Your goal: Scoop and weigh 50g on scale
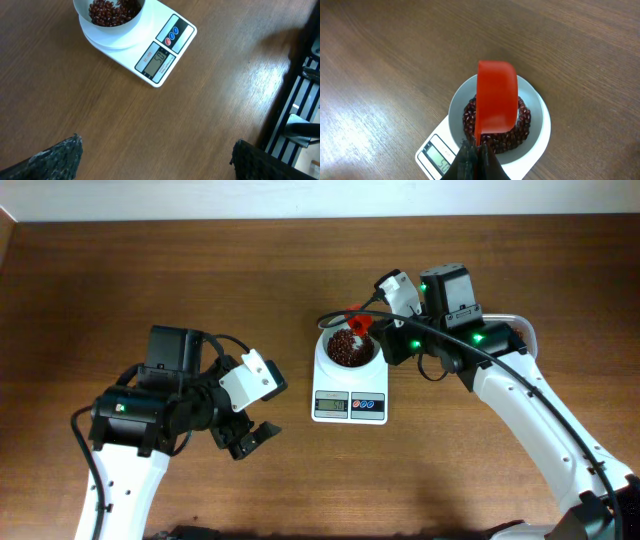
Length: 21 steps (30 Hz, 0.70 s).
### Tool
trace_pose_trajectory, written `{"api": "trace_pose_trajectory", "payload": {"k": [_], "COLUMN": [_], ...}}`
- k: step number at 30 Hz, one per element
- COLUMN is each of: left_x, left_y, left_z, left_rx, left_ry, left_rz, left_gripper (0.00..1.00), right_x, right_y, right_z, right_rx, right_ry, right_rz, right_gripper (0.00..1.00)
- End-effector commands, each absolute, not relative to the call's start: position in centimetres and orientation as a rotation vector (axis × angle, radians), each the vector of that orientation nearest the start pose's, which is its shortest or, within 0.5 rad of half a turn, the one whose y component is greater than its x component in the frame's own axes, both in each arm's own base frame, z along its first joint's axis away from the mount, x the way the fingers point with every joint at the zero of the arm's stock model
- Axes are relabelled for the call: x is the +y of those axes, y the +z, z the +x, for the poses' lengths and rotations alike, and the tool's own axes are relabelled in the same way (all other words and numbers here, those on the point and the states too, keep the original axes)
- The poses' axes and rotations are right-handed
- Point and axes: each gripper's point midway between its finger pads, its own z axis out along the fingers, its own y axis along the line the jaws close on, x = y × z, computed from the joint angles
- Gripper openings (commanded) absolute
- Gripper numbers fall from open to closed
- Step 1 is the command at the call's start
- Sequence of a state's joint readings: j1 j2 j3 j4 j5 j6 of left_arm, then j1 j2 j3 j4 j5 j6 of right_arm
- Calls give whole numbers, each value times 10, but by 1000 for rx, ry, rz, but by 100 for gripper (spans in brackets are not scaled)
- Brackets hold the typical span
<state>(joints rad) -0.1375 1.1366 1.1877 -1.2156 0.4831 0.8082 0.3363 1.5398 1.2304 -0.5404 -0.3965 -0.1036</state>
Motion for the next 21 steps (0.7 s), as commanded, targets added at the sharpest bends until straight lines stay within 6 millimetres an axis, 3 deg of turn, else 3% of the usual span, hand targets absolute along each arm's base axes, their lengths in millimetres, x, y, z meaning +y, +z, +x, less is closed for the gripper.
{"api": "trace_pose_trajectory", "payload": {"k": [1,4,8,21], "left_x": [-114,-114,-114,-114], "left_y": [227,227,227,227], "left_z": [228,228,228,228], "left_rx": [2189,2189,2189,2189], "left_ry": [-422,-422,-422,-422], "left_rz": [1297,1297,1297,1297], "left_gripper": [99,99,99,99], "right_x": [198,208,200,205], "right_y": [193,198,195,197], "right_z": [377,371,376,372], "right_rx": [2295,2271,2288,2277], "right_ry": [565,651,582,631], "right_rz": [-684,-715,-690,-708], "right_gripper": [4,4,4,4]}}
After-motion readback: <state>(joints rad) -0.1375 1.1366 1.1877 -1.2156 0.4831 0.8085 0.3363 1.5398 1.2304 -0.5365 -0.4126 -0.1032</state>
